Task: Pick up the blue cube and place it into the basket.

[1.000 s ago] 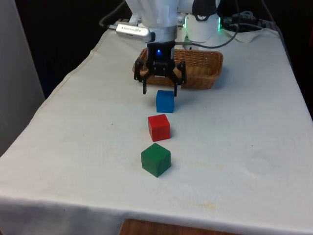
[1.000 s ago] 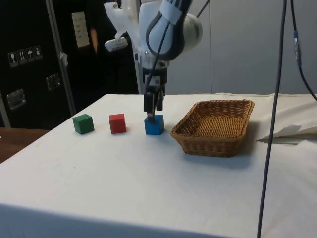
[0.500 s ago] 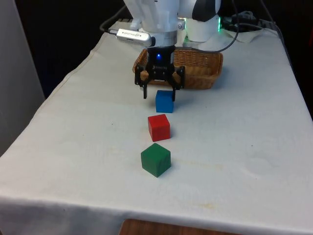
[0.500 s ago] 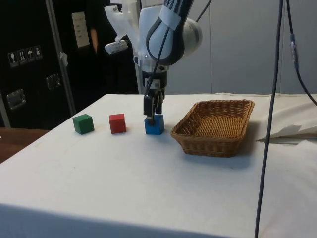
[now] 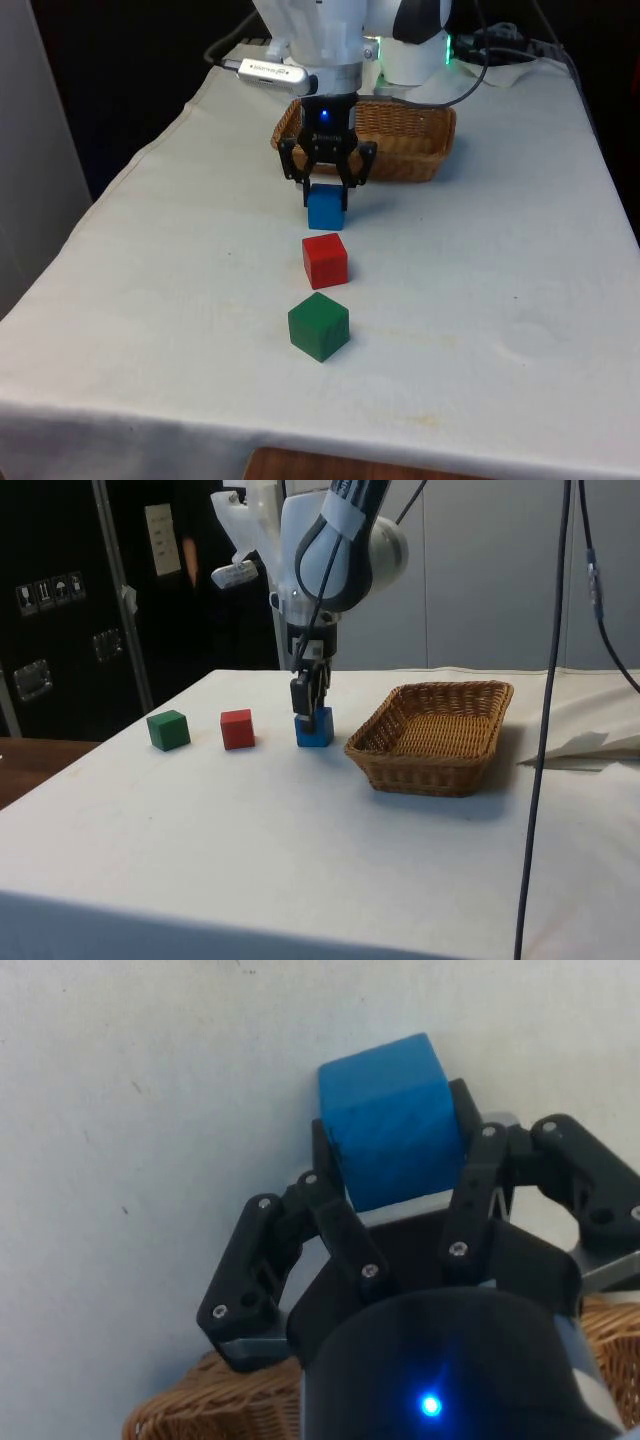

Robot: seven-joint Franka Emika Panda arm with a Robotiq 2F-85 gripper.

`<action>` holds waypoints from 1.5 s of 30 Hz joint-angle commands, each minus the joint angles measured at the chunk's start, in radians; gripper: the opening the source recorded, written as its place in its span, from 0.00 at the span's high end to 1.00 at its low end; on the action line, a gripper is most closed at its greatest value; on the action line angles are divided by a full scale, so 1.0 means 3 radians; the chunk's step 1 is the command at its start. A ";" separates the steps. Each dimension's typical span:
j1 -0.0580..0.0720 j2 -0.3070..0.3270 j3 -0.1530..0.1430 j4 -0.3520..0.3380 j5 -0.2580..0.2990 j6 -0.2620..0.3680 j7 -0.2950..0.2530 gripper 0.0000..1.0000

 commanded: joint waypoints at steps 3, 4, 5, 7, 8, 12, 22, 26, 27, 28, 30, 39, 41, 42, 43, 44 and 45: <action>0.0003 -0.0013 -0.0007 0.0000 0.0000 -0.0013 0.0003 1.00; 0.0007 -0.0020 -0.0010 -0.0003 -0.0003 -0.0020 0.0007 1.00; 0.0010 -0.0053 -0.0017 -0.0010 -0.0007 -0.0040 0.0017 1.00; 0.0013 -0.0110 -0.0027 -0.0020 -0.0013 -0.0067 0.0030 1.00; 0.0000 -0.0060 -0.0007 0.0000 0.0000 -0.0023 0.0013 1.00; 0.0017 -0.0213 -0.0040 -0.0033 -0.0020 -0.0147 0.0053 1.00; 0.0007 -0.0507 -0.0047 -0.0050 -0.0020 -0.0383 0.0117 1.00; 0.0003 -0.0580 -0.0050 -0.0050 -0.0017 -0.0453 0.0127 1.00; 0.0003 -0.0623 -0.0053 -0.0050 -0.0017 -0.0497 0.0137 1.00; 0.0003 -0.0623 -0.0053 -0.0050 -0.0017 -0.0497 0.0137 1.00; 0.0003 -0.0697 -0.0057 -0.0043 -0.0017 -0.0567 0.0147 1.00; -0.0003 -0.0903 -0.0070 -0.0053 -0.0007 -0.0750 0.0170 1.00; -0.0003 -0.0977 -0.0077 -0.0070 -0.0003 -0.0803 0.0170 1.00; -0.0003 -0.0953 -0.0073 -0.0053 0.0000 -0.0790 0.0157 1.00; -0.0007 -0.1013 -0.0077 -0.0087 -0.0003 -0.0823 0.0167 1.00; -0.0007 -0.1013 -0.0077 -0.0087 -0.0003 -0.0823 0.0167 1.00; -0.0007 -0.1080 -0.0080 -0.0113 -0.0003 -0.0867 0.0167 1.00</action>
